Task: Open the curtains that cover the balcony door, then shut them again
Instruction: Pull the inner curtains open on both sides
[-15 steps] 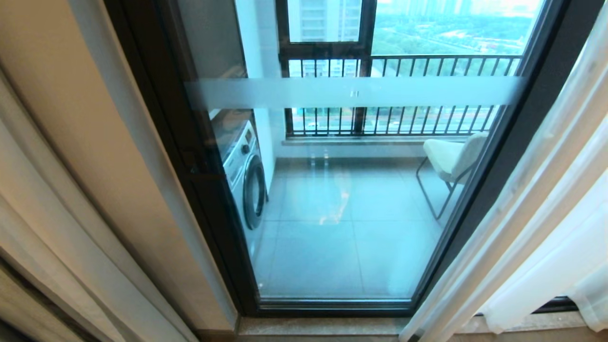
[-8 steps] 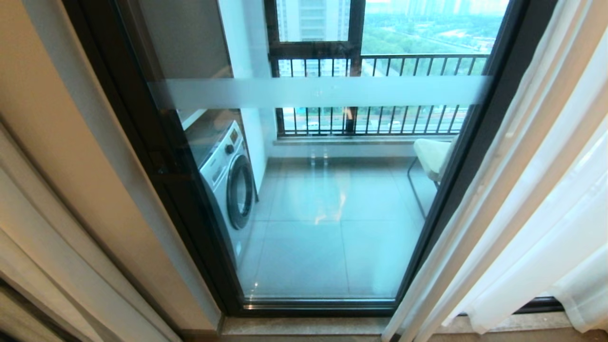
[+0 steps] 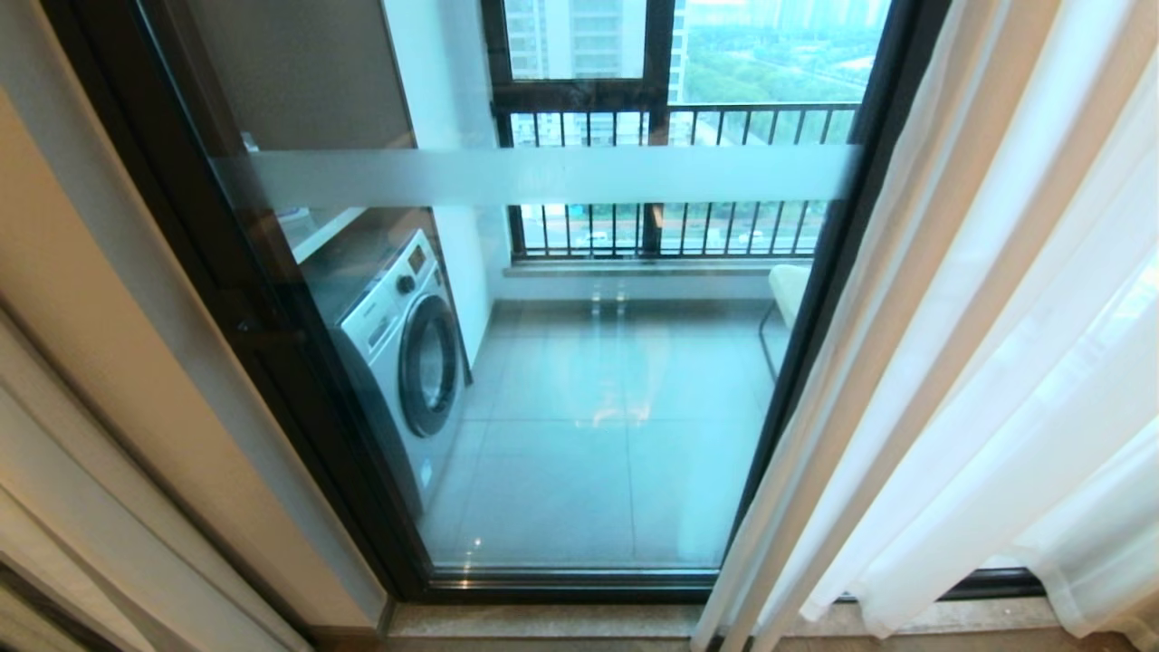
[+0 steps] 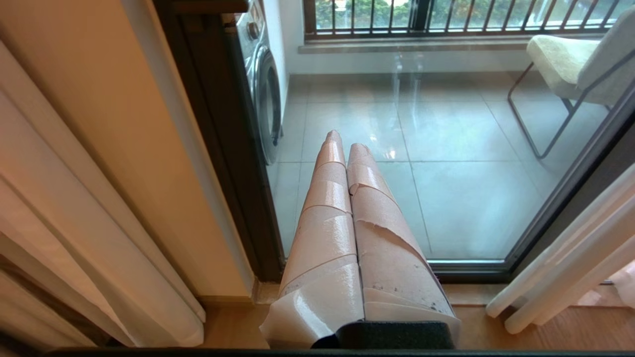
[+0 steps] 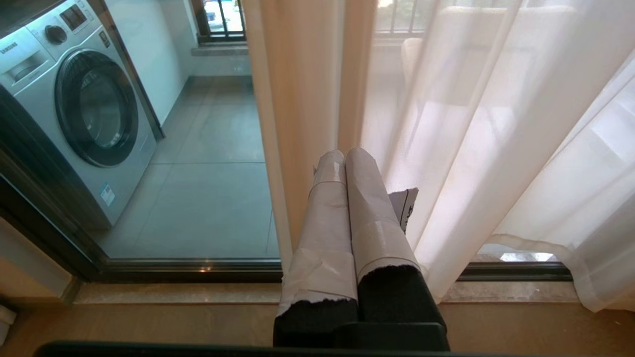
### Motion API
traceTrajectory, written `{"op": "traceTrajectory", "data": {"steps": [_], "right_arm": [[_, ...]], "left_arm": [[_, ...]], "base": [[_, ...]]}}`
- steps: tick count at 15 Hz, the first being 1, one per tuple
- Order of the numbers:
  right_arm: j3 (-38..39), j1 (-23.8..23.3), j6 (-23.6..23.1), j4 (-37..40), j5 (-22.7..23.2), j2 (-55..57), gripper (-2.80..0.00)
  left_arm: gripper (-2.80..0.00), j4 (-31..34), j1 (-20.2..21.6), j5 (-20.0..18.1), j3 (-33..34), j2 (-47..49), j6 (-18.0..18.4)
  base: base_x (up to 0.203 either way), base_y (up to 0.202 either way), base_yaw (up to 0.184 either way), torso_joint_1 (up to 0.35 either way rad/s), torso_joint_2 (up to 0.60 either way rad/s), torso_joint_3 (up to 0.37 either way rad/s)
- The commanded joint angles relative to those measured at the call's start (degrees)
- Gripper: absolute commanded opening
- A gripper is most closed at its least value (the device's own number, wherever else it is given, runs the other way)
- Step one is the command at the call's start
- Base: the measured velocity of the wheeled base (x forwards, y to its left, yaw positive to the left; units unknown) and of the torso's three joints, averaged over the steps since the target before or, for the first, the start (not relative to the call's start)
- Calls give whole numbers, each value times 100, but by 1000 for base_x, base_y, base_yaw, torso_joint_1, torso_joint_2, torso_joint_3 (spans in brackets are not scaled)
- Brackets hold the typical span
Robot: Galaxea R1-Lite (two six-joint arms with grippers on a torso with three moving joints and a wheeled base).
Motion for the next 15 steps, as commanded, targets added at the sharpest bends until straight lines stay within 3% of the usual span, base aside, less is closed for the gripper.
{"op": "traceTrajectory", "data": {"steps": [1,15], "right_arm": [[0,1,0,1,0,0,-280],[0,1,0,1,0,0,-280]], "left_arm": [[-280,0,5,0,0,-1,-5],[-280,0,-1,0,0,-1,-13]], "base": [[0,-163,-3,2,5,2],[0,-7,0,0,0,0]]}}
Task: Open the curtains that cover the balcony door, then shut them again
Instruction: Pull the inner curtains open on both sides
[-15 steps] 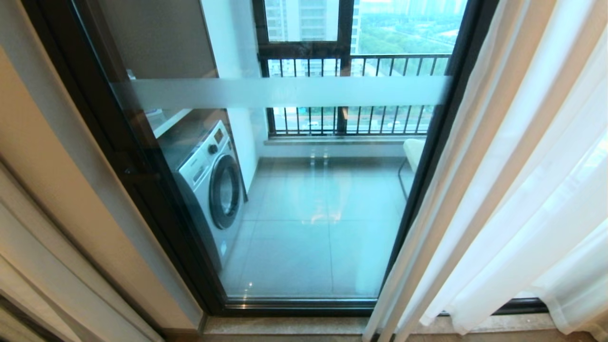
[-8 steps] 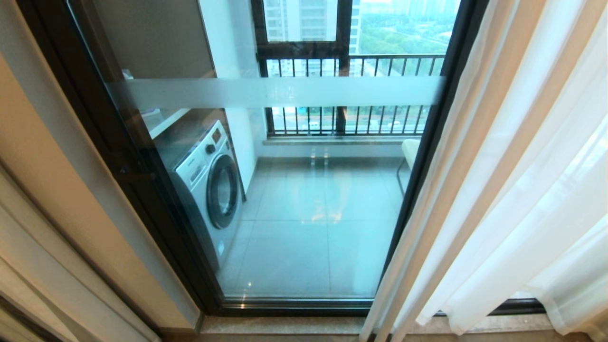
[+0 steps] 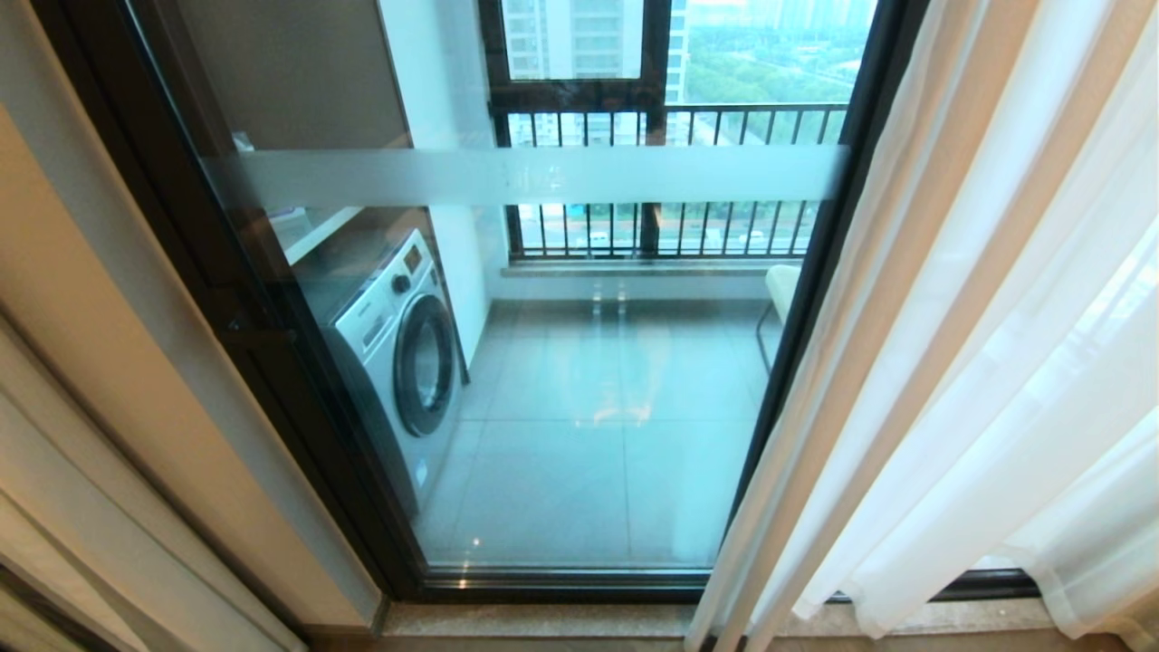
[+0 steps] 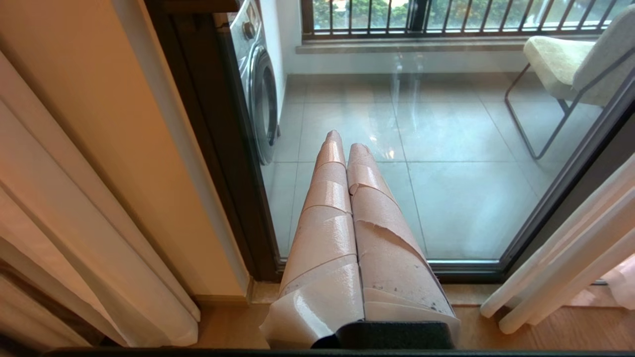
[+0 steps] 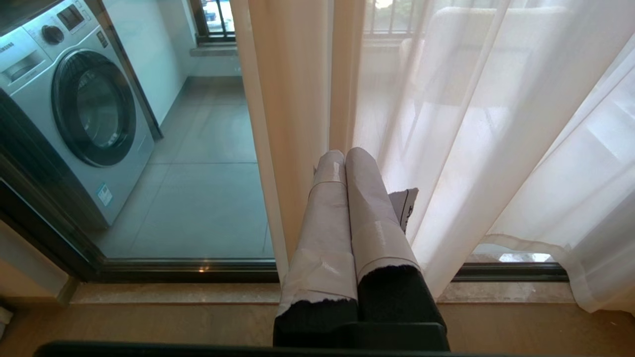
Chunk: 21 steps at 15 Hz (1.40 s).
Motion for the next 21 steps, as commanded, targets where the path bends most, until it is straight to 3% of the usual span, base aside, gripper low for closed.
{"op": "traceTrajectory", "data": {"steps": [1,21], "right_arm": [[0,1,0,-1,0,-1,-280],[0,1,0,-1,0,-1,-280]], "left_arm": [[-280,2,4,0,0,-1,0],[-280,2,6,0,0,-1,0]], "base": [[0,0,0,0,0,0],[0,0,0,0,0,0]]}}
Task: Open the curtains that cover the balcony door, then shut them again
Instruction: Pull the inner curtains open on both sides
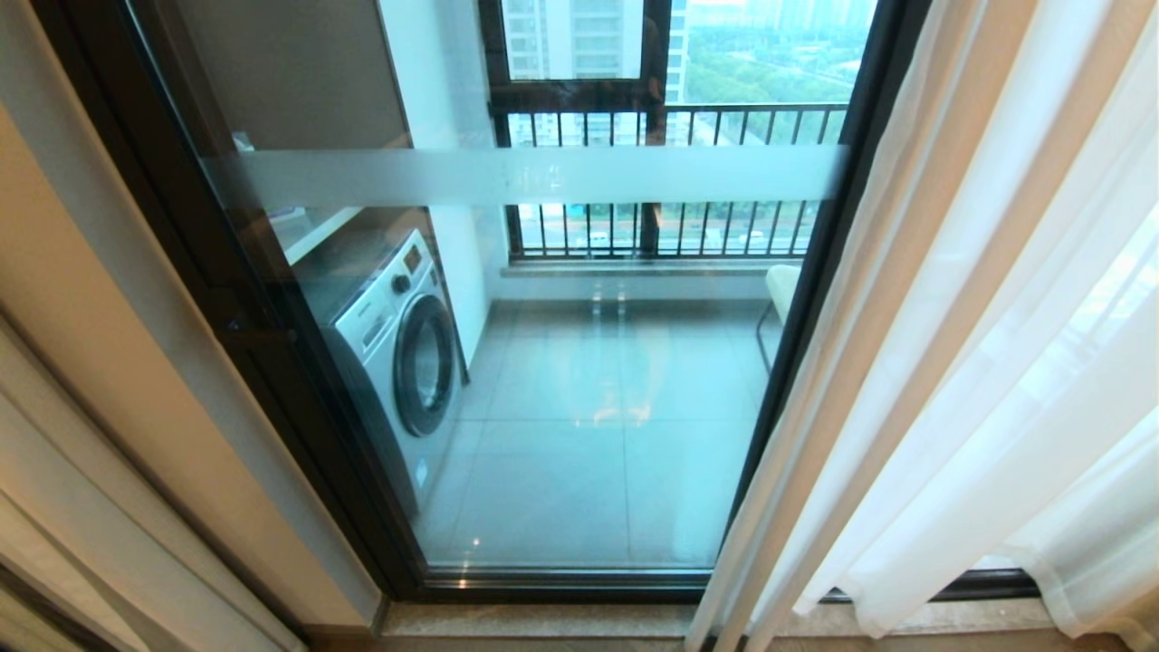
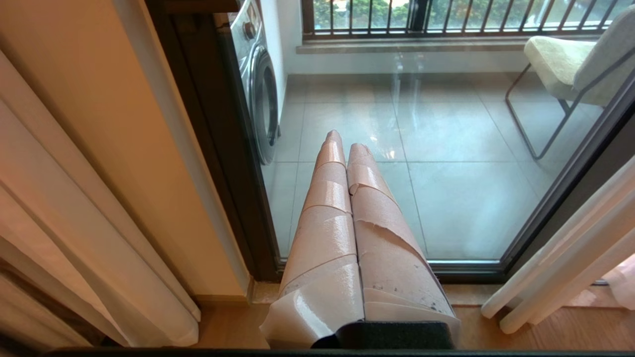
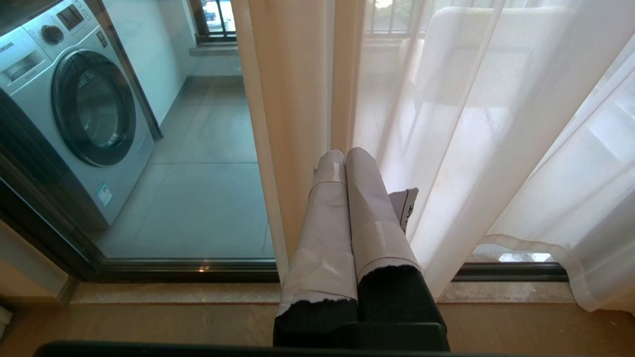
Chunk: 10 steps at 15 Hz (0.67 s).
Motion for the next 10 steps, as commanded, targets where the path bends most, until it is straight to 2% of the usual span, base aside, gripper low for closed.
{"op": "traceTrajectory", "data": {"steps": [1,4,7,10], "right_arm": [[0,1,-7,2,-5,0,-280],[0,7,-269,17,32,0,-280],[0,9,-1006,27,353,0,-280],[0,9,-1329,12,358,119,-280]], "left_arm": [[-280,0,2,-2,0,-1,0],[-280,0,-6,-2,0,-1,0],[-280,0,-6,-2,0,-1,0],[-280,0,-6,-2,0,-1,0]], "base": [[0,0,0,0,0,0],[0,0,0,0,0,0],[0,0,0,0,0,0],[0,0,0,0,0,0]]}}
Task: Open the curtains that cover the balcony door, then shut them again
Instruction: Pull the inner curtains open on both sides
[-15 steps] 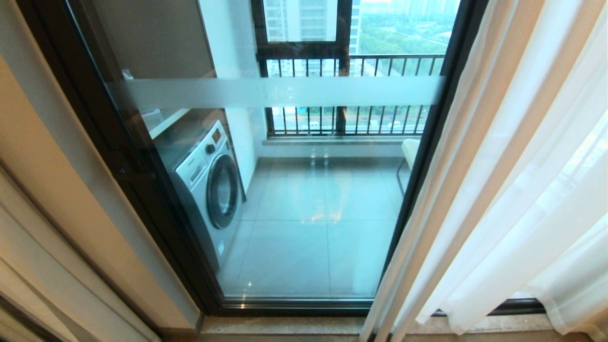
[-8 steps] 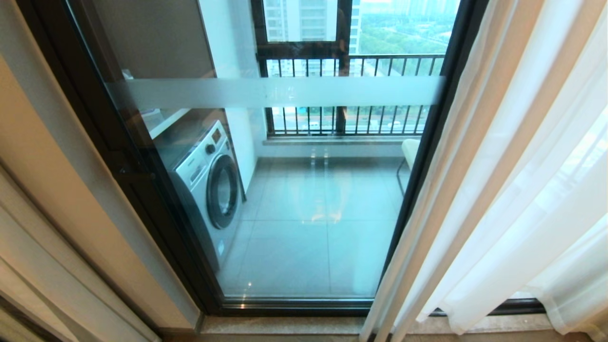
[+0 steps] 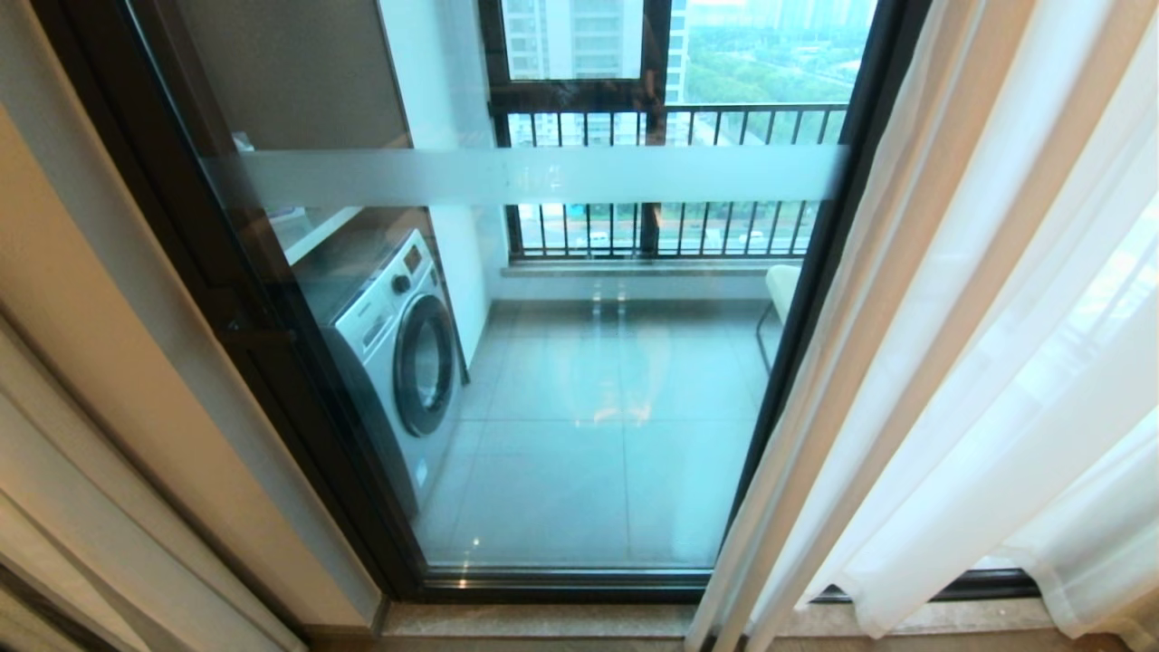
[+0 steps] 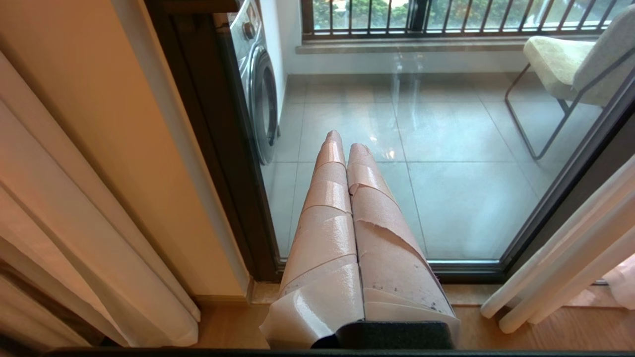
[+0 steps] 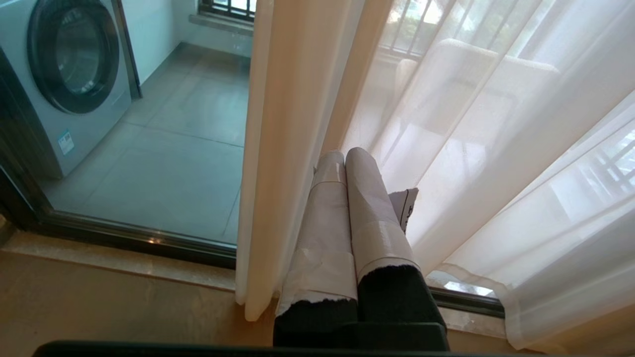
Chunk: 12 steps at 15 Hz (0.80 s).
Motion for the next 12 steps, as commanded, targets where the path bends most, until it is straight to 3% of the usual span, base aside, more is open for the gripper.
{"op": "traceTrajectory", "data": {"steps": [1,5,7,9,12], "right_arm": [[0,1,-62,-9,4,156,-280],[-8,9,-95,-142,27,947,-280],[-27,203,-98,-986,203,1760,-280],[-59,695,-98,-1900,298,2713,-280],[-386,1853,-74,-2805,364,4033,-280]], "left_arm": [[-280,2,2,-2,0,-5,0],[-280,2,5,-2,0,-1,0],[-280,2,5,-2,0,-1,0],[-280,2,5,-2,0,-1,0],[-280,2,3,-2,0,-1,0]], "base": [[0,0,0,0,0,0],[0,0,0,0,0,0],[0,0,0,0,0,0],[0,0,0,0,0,0],[0,0,0,0,0,0]]}}
